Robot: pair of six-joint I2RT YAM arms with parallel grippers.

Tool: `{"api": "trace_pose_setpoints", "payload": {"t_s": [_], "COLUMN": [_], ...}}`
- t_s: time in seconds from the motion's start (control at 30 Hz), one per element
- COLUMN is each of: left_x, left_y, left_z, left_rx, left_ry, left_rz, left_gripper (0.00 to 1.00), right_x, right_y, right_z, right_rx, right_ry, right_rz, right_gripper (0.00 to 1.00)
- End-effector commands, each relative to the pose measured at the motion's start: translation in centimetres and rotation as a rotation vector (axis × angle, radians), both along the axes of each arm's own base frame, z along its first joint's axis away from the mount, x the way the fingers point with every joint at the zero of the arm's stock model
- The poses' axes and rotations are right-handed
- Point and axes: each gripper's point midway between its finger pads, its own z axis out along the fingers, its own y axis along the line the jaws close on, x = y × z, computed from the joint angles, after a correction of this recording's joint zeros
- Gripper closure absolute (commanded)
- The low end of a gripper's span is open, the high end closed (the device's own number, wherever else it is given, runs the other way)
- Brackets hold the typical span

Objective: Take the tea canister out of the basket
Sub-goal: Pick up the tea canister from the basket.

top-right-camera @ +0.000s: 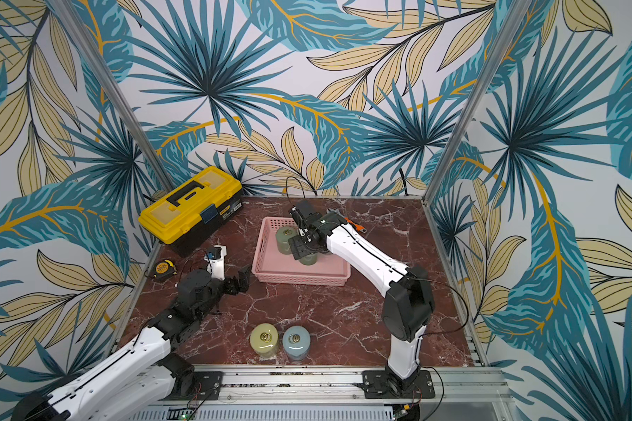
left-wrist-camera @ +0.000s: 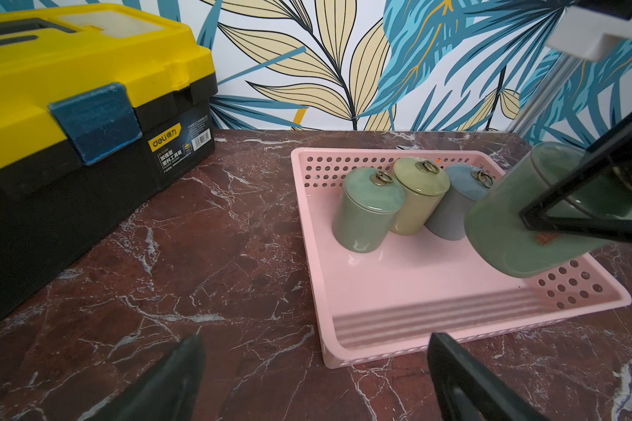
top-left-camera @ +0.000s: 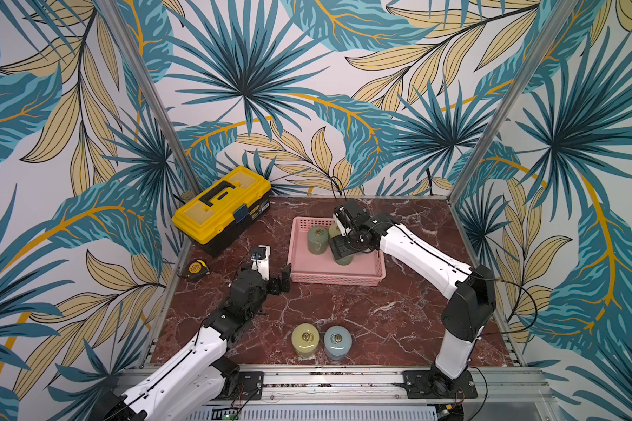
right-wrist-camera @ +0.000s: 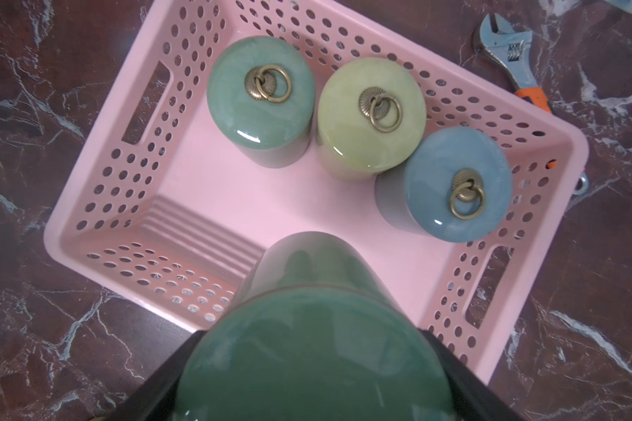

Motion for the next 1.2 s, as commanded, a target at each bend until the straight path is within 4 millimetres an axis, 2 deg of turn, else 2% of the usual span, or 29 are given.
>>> {"api": "trace_pose_setpoints", "payload": {"t_s": [0.0, 0.27, 0.8, 1.17], "left_x": [-0.1, -0.1, -0.2, -0.2], "left_y": [0.4, 0.2, 0.1, 0.0], "left_z": [-0.9, -1.0, -1.0, -1.0], "left_rx": [0.012, 0.008, 0.004, 0.001], "left_ry": [0.000, -0.007, -0.005, -0.005], "left_rz": [0.008, 0.002, -0.008, -0.010], "left_gripper": [0.00, 0.00, 0.00, 0.00], "right_x": [-0.8, -2.9, -9.8, -13.7], "right_y": [-0.6, -1.7, -4.9, -6.4], "right_z": [2.4, 3.1, 1.9, 0.9], "right_rx": [0.007, 0.010, 0.026, 0.050], "right_ry": [-0.055, -0.062, -0.036, -0.026], "right_rz": [0.006, -0.002, -0.047, -0.074], "right_gripper": [0.41, 0.41, 0.43, 0.43]}}
